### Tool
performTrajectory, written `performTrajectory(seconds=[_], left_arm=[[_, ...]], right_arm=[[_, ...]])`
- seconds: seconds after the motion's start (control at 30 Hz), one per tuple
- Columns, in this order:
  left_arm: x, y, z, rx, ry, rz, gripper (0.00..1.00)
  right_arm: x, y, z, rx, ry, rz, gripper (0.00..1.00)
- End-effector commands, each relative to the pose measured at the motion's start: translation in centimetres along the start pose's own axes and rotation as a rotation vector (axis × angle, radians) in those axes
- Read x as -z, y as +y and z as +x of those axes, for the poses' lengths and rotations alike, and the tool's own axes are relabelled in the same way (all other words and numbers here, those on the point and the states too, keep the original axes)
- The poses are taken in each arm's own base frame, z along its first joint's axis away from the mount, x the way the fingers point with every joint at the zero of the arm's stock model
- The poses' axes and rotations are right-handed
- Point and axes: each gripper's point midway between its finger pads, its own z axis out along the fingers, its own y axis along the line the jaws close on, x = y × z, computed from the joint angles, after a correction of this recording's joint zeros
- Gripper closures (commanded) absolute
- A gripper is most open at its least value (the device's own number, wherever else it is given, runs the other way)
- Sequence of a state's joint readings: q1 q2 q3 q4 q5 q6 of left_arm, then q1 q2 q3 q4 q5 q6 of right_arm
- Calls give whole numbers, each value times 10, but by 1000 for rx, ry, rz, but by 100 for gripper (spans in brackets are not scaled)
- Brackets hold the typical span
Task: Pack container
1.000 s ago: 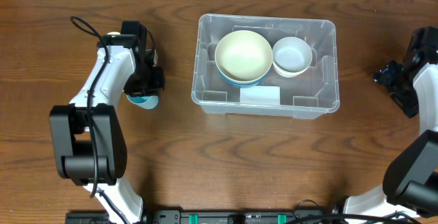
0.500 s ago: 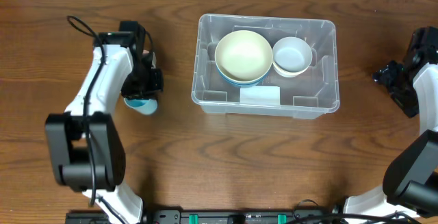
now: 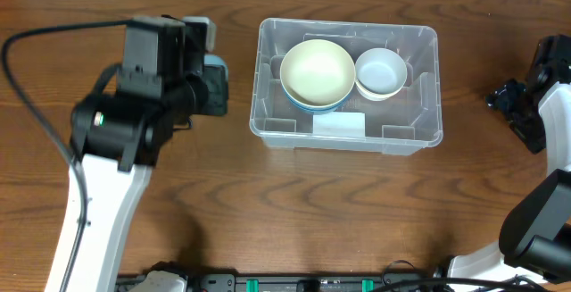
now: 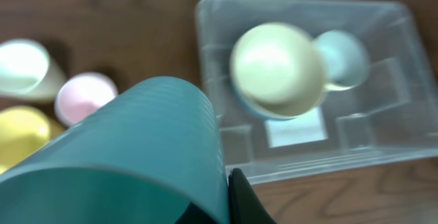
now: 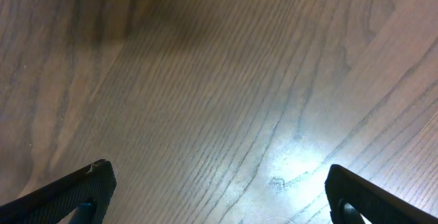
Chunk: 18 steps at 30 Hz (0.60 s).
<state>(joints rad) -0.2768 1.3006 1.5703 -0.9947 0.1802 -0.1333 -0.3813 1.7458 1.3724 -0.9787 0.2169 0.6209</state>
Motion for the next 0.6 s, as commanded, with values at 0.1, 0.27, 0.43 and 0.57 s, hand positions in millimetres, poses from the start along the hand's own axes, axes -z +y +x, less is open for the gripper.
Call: performTrajectory(seconds=[0.1, 0.27, 0.43, 0.57], left_arm=[[-18, -43, 5, -69, 29, 85, 94], [-53, -66, 15, -117, 99, 115, 94], [-87, -76, 26, -141, 169, 117, 94], [-108, -74, 37, -139, 228, 101, 94]], right_arm=[[-2, -3, -1, -18, -1, 12, 1], [-2, -3, -1, -18, -1, 12, 1], [-2, -3, -1, -18, -1, 12, 1], [-2, -3, -1, -18, -1, 12, 1]])
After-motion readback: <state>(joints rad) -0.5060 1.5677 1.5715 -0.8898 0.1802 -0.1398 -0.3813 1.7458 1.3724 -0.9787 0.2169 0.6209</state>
